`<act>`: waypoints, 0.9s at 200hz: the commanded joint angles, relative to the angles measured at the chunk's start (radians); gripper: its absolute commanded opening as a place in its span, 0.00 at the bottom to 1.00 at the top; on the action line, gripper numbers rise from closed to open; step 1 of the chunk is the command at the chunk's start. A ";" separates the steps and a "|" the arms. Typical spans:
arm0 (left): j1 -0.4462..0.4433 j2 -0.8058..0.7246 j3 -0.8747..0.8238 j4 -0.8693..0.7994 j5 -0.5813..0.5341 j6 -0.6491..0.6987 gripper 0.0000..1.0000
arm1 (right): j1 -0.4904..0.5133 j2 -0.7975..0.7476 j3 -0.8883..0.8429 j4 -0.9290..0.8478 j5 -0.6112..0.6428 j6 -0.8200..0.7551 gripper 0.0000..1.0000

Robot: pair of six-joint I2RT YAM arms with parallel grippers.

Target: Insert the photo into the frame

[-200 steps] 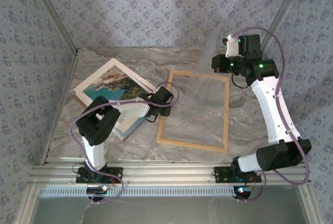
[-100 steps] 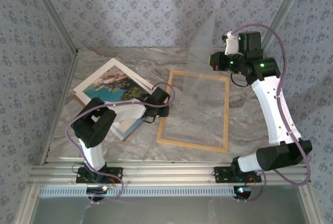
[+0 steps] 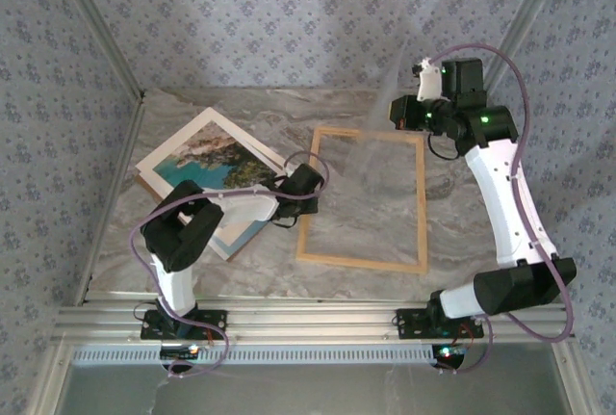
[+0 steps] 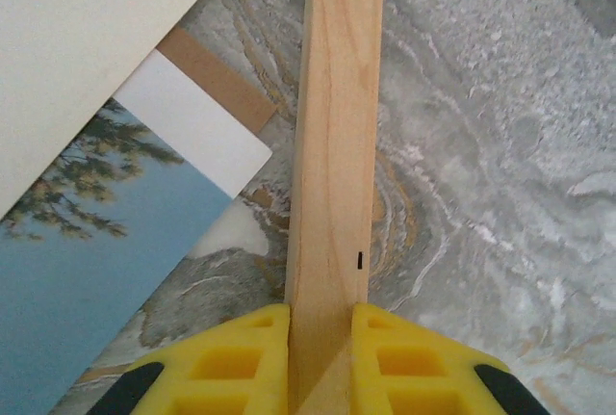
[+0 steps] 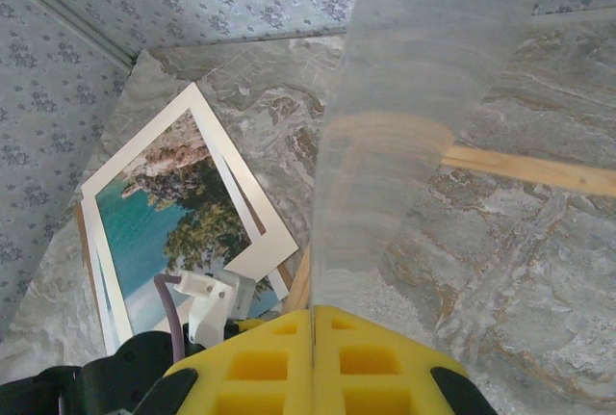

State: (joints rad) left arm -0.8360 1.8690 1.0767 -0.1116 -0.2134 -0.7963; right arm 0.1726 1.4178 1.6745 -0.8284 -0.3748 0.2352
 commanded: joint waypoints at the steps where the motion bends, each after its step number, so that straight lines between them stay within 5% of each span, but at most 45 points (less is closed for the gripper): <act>1: -0.021 0.042 -0.017 0.025 -0.050 -0.135 0.15 | -0.001 0.022 0.041 0.016 -0.003 -0.018 0.00; 34: -0.037 0.044 -0.027 0.046 -0.047 -0.158 0.21 | -0.001 0.033 0.046 0.014 -0.002 -0.027 0.00; 98: 0.033 -0.162 -0.116 0.042 -0.062 -0.060 0.58 | 0.040 0.012 0.087 -0.023 0.025 -0.036 0.00; 180: 0.422 -0.639 -0.342 -0.016 -0.009 0.129 0.73 | 0.321 0.144 0.312 -0.016 -0.110 0.020 0.00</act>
State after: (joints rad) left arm -0.5014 1.3071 0.7895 -0.0864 -0.2535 -0.7414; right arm 0.4255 1.5120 1.9282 -0.8429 -0.4194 0.2291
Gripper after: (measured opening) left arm 0.724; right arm 0.057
